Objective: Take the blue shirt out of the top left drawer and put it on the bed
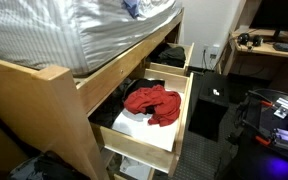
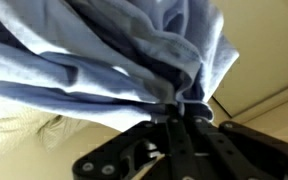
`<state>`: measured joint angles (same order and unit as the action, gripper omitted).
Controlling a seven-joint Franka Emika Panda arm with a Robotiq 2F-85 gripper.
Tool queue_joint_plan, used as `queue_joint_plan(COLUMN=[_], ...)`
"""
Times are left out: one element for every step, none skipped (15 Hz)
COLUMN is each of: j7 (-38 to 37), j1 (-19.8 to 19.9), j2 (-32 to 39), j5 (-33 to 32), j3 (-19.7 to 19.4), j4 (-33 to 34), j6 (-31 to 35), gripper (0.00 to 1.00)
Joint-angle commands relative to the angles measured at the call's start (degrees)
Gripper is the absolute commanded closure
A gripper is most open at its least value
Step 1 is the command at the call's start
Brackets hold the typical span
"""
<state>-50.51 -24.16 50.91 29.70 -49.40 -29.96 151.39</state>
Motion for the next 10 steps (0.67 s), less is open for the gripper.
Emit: queue_joint_plan(j7=[2.81,2.34,3.06,2.50,2.71,1.30,1.38,1.44,1.53,1.54], j1=[1.57,2.04,2.24,2.19,2.14,2.05,2.06,2.06,2.06,2.05], j2=[-5.25,-6.53,-7.78,-8.87,-10.27,-7.82,-8.93,-9.72,-10.11,-10.12], j5=[-1.91,-3.96,-3.62,-4.41,-4.52,-3.83,-3.98,-4.01,-4.02,-4.02], j3=[4.63,5.29,5.67,4.85,4.88,4.49,4.48,4.48,4.48,4.48], j4=[0.72,1.05,1.19,1.30,1.30,1.52,1.53,1.54,1.54,1.53], j6=[-15.43,-20.13,-24.58,-29.31,-34.04,-27.33,-30.66,-32.22,-32.84,-32.86], gripper=[0.99,0.99,0.99,0.80,0.70,0.89,0.83,0.74,0.70,0.70])
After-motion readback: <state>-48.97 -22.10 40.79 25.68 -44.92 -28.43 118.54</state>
